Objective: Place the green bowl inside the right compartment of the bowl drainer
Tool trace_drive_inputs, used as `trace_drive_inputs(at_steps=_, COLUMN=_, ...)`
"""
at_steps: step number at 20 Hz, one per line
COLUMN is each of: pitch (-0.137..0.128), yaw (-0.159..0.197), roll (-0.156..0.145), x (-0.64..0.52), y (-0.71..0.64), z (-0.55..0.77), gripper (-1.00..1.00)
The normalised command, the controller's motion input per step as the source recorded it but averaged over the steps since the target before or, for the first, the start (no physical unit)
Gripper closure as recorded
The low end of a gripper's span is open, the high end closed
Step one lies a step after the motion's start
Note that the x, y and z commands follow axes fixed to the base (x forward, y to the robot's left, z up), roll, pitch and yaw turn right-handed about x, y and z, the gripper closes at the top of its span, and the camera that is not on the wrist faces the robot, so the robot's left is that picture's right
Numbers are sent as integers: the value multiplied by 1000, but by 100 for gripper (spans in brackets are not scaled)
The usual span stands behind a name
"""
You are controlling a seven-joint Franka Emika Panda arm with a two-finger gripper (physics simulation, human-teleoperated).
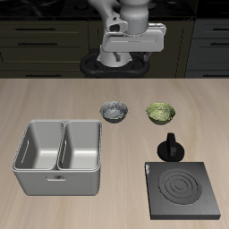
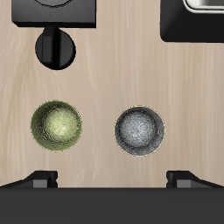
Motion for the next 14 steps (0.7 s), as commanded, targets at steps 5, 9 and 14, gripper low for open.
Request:
trace_drive_inputs(at_steps=5, pitch=30, yaw=3, roll=54, x=245, y=572, z=-118, gripper=-100)
trace_drive_inputs(at_steps=9, pitch=29, yaw=-24, roll=36, x=161, y=455, z=-88, gripper=-100)
trace_drive_inputs(at_steps=14, pitch=9, yaw=-3, roll=-15, x=99, y=290, z=-70, gripper=-100)
